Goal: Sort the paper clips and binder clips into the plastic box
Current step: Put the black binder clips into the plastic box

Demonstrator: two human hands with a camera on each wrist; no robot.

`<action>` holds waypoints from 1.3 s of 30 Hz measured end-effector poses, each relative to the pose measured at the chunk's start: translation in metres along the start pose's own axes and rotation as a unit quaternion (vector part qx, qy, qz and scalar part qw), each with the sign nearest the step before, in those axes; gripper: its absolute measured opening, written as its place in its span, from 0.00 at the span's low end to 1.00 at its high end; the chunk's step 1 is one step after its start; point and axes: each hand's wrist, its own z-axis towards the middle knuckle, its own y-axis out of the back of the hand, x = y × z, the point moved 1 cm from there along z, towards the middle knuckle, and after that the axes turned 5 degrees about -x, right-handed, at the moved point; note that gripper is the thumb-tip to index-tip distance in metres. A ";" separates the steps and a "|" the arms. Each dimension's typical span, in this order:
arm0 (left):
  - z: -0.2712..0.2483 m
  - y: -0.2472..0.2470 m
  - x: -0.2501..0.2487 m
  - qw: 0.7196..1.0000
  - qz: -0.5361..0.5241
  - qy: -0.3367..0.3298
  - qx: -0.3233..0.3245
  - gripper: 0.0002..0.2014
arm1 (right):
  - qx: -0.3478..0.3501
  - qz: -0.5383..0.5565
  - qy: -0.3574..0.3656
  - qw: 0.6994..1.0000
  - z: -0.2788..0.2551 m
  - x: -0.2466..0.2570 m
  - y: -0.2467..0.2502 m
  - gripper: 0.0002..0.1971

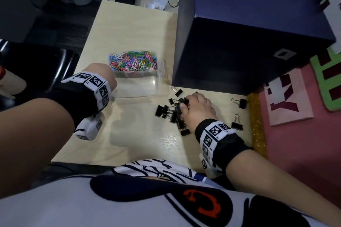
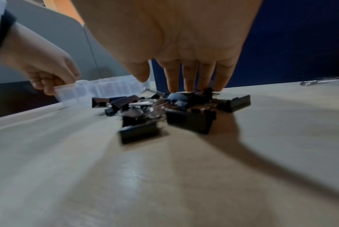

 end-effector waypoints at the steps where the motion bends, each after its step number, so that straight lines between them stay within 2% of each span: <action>1: 0.000 0.000 -0.003 1.000 -0.005 -0.001 -0.003 0.17 | -0.021 0.011 -0.021 1.000 0.001 -0.003 0.003 0.23; 3: -0.001 0.001 -0.007 1.000 0.010 -0.004 0.013 0.16 | -0.056 0.020 -0.102 0.993 0.007 -0.016 0.011 0.26; 6: 0.000 0.004 -0.006 1.000 0.018 -0.015 0.020 0.12 | -0.056 0.020 -0.239 0.969 0.017 -0.042 0.018 0.33; 8: -0.004 0.007 -0.008 0.999 0.008 -0.029 -0.011 0.10 | -0.037 0.024 -0.304 0.952 0.021 -0.056 0.019 0.37; 10: -0.014 0.013 -0.019 0.995 -0.015 -0.081 -0.056 0.09 | -0.014 0.041 -0.333 0.942 0.020 -0.063 0.020 0.38; 12: -0.032 0.020 -0.037 0.985 -0.037 -0.149 -0.077 0.08 | 0.008 0.056 -0.326 0.944 0.016 -0.060 0.017 0.39; 14: -0.047 0.015 -0.056 0.971 -0.029 -0.231 -0.059 0.08 | 0.024 0.066 -0.285 0.956 0.010 -0.050 0.012 0.38; 17: -0.067 -0.004 -0.081 0.942 0.005 -0.336 0.000 0.15 | 0.049 0.092 -0.198 0.975 0.003 -0.026 0.004 0.35; 19: -0.072 -0.016 -0.088 0.930 0.036 -0.365 0.036 0.23 | 0.056 0.101 -0.130 0.985 0.001 -0.012 0.005 0.29; 21: -0.072 -0.028 -0.088 0.924 0.078 -0.369 0.057 0.31 | 0.046 0.087 -0.104 0.990 0.002 -0.008 0.011 0.24; 23: -0.071 -0.037 -0.086 0.919 0.110 -0.373 0.064 0.34 | 0.039 0.035 -0.150 0.987 0.005 -0.012 0.022 0.22; 25: -0.070 -0.041 -0.084 0.920 0.115 -0.370 0.063 0.31 | 0.073 -0.057 -0.221 0.971 0.004 -0.022 0.037 0.26; 27: -0.069 -0.041 -0.082 0.925 0.104 -0.360 0.061 0.27 | 0.132 -0.146 -0.234 0.952 0.001 -0.029 0.040 0.26; 29: -0.069 -0.041 -0.081 0.930 0.093 -0.350 0.063 0.24 | 0.179 -0.180 -0.263 0.931 0.001 -0.033 0.034 0.24; 32: -0.068 -0.041 -0.080 0.933 0.086 -0.344 0.068 0.22 | 0.166 -0.140 -0.286 0.933 0.002 -0.028 0.027 0.29; 34: -0.067 -0.039 -0.079 0.934 0.079 -0.342 0.072 0.22 | 0.146 -0.097 -0.257 0.950 0.006 -0.019 0.024 0.29; 37: -0.065 -0.037 -0.076 0.935 0.064 -0.342 0.067 0.23 | 0.106 -0.006 -0.232 0.967 0.009 -0.005 0.020 0.24; 39: -0.064 -0.035 -0.072 0.937 0.058 -0.341 0.057 0.23 | 0.104 0.026 -0.208 0.972 0.008 0.004 0.017 0.27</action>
